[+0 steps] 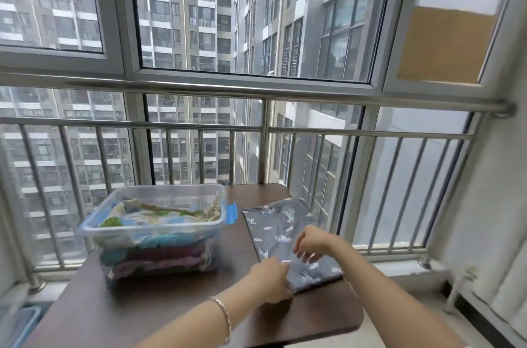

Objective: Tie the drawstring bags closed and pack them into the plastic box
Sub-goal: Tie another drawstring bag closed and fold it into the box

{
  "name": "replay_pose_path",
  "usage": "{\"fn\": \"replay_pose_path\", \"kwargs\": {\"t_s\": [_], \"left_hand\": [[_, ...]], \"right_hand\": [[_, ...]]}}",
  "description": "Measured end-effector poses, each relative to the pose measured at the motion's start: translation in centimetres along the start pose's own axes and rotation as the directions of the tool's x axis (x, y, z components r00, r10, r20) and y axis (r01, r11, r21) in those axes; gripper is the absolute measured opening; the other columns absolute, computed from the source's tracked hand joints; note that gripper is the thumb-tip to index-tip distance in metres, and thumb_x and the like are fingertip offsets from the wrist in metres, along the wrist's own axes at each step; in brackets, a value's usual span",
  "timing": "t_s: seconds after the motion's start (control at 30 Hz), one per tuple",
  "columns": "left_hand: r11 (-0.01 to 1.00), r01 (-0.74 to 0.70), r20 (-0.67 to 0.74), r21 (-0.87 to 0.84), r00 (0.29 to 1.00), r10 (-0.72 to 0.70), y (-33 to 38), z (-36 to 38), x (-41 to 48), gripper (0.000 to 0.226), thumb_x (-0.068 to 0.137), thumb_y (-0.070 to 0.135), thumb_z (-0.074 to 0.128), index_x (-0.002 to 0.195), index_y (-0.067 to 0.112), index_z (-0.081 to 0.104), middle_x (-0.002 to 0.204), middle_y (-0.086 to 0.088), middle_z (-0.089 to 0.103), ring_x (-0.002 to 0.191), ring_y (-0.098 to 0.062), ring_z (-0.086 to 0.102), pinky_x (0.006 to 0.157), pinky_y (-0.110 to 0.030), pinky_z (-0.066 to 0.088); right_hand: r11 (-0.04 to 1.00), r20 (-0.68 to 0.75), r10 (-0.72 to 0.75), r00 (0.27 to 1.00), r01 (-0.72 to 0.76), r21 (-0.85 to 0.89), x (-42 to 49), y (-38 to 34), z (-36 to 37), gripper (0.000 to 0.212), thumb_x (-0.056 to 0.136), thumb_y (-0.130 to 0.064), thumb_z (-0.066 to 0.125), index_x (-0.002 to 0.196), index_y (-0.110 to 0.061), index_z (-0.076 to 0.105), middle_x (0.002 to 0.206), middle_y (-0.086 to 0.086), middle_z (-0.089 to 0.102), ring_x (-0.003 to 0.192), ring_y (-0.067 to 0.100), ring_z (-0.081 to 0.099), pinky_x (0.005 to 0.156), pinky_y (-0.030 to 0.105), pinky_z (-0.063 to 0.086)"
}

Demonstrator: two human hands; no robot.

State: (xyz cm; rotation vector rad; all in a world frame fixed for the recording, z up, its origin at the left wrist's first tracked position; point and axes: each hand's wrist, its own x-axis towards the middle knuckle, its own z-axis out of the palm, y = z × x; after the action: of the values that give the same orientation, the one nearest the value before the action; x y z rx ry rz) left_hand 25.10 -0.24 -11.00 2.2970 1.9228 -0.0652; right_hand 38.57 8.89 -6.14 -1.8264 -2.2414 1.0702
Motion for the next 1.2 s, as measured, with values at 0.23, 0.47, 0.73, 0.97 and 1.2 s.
{"fn": "replay_pose_path", "kwargs": {"t_s": [0.23, 0.47, 0.73, 0.97, 1.2], "left_hand": [[0.983, 0.07, -0.168, -0.17, 0.981, -0.099, -1.5, -2.2, 0.3, 0.022, 0.096, 0.021, 0.045, 0.109, 0.01, 0.057, 0.108, -0.011, 0.063, 0.11, -0.034, 0.057, 0.085, -0.041, 0.046], [0.831, -0.073, -0.384, -0.551, 0.906, -0.175, -4.5, -9.6, -1.2, 0.031, 0.095, 0.014, 0.035, 0.065, 0.015, 0.039, 0.067, -0.002, 0.048, 0.069, -0.024, 0.047, 0.063, -0.034, 0.033], [0.624, -0.143, -0.304, -0.768, 0.94, -0.158, -7.9, -14.0, -3.9, 0.028, 0.099, 0.033, 0.044, 0.083, 0.013, 0.056, 0.069, -0.001, 0.046, 0.059, -0.013, 0.042, 0.057, -0.021, 0.033], [0.345, -0.241, -0.303, -0.907, 0.943, -0.137, -9.9, -17.4, -5.5, 0.022, 0.088, 0.032, 0.066, 0.098, 0.013, 0.062, 0.075, 0.003, 0.062, 0.063, -0.008, 0.061, 0.058, -0.021, 0.051], [0.372, -0.34, -0.425, -0.863, 0.889, -0.172, -11.8, -20.0, -6.8, 0.007, 0.093, 0.016, 0.061, 0.086, 0.017, 0.063, 0.064, 0.004, 0.049, 0.055, -0.006, 0.04, 0.05, -0.015, 0.031]], "right_hand": [[0.888, 0.152, 0.012, 0.988, 0.059, -0.455, -0.6, 0.5, 0.2, 0.06, 0.056, -0.05, 0.077, 0.108, -0.025, 0.063, 0.11, -0.004, 0.064, 0.1, 0.018, 0.059, 0.092, 0.036, 0.049], [0.89, -0.182, -0.139, 0.973, 0.043, -0.454, -0.9, -1.3, -1.6, 0.014, 0.085, -0.004, 0.042, 0.081, -0.01, 0.053, 0.087, 0.014, 0.063, 0.08, 0.029, 0.061, 0.059, 0.031, 0.044], [0.925, -0.611, -0.258, 0.749, 0.008, -0.38, -4.5, -7.0, -5.0, 0.018, 0.089, 0.0, 0.038, 0.09, -0.009, 0.054, 0.093, 0.01, 0.061, 0.081, 0.029, 0.055, 0.063, 0.032, 0.037], [0.916, -0.867, -0.358, 0.346, 0.311, -0.254, -5.4, -10.8, -7.1, 0.02, 0.093, 0.002, 0.04, 0.097, -0.006, 0.057, 0.08, 0.006, 0.059, 0.066, 0.021, 0.05, 0.048, 0.022, 0.026], [0.824, -0.923, -0.371, 0.108, 0.497, -0.273, -5.6, -12.1, -8.0, 0.019, 0.091, 0.003, 0.053, 0.107, -0.002, 0.063, 0.1, 0.013, 0.068, 0.086, 0.027, 0.063, 0.072, 0.024, 0.042]]}}
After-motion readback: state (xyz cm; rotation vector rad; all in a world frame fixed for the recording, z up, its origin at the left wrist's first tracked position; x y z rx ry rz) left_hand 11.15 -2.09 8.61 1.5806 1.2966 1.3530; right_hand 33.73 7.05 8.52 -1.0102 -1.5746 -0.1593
